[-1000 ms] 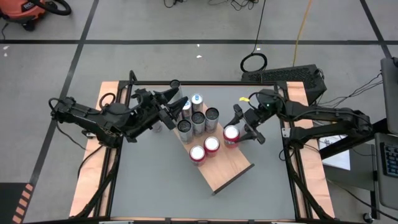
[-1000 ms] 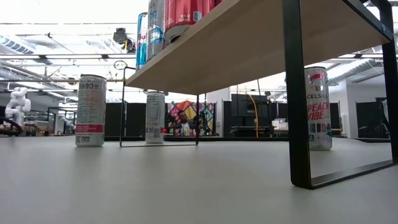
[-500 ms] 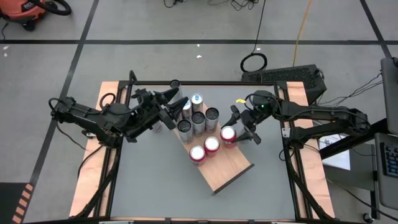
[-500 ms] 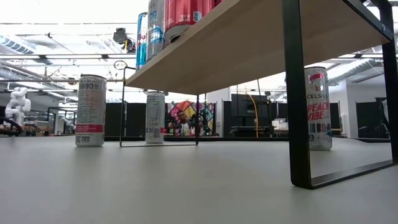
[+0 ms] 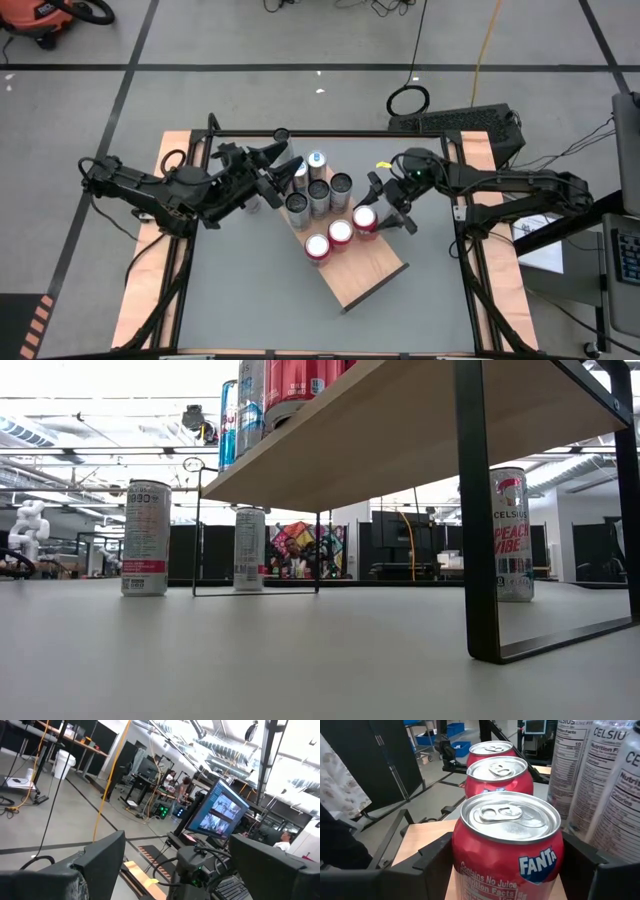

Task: Place canned beverage on shelf
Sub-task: Put the orange soda can on the shelf aligned with the other orange soda cans

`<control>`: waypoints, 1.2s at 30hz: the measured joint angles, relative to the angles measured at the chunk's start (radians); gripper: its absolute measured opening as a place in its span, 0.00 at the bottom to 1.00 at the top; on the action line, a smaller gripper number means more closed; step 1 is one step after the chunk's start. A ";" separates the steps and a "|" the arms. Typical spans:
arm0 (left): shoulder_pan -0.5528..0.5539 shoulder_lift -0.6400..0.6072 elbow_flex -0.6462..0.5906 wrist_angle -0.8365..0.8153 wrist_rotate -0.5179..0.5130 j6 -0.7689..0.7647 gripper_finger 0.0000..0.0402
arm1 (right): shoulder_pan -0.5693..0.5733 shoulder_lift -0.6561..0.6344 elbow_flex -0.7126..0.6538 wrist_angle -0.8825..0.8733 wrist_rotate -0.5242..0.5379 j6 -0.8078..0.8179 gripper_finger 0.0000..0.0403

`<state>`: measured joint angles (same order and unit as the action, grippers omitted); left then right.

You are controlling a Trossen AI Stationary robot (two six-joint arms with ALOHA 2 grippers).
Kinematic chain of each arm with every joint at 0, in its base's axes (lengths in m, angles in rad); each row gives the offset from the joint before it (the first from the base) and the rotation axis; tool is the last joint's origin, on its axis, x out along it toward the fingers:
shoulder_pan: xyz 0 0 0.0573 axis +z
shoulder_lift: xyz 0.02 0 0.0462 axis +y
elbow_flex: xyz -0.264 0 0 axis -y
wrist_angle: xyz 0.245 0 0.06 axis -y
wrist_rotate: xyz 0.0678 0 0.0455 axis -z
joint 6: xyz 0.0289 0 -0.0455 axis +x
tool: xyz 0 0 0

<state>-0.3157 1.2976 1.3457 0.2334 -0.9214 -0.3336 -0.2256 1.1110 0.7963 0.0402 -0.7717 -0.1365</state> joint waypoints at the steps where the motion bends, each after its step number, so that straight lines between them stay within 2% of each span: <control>1: 0.000 0.000 0.000 -0.001 0.000 0.000 0.89 | 0.005 0.000 0.000 0.000 0.015 0.001 0.63; 6: 0.000 0.000 0.000 -0.007 0.000 0.000 0.89 | 0.013 0.000 0.000 0.000 0.037 -0.005 0.64; 17: 0.000 0.000 0.000 -0.011 0.000 0.000 0.89 | 0.013 0.000 0.000 -0.005 0.042 -0.007 0.73; 36: 0.000 0.000 0.000 -0.011 0.000 0.000 0.89 | 0.012 -0.002 0.000 -0.028 0.038 -0.006 0.74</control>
<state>-0.3157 1.2976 1.3457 0.2222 -0.9211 -0.3340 -0.2132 1.1088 0.7967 0.0123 -0.7341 -0.1421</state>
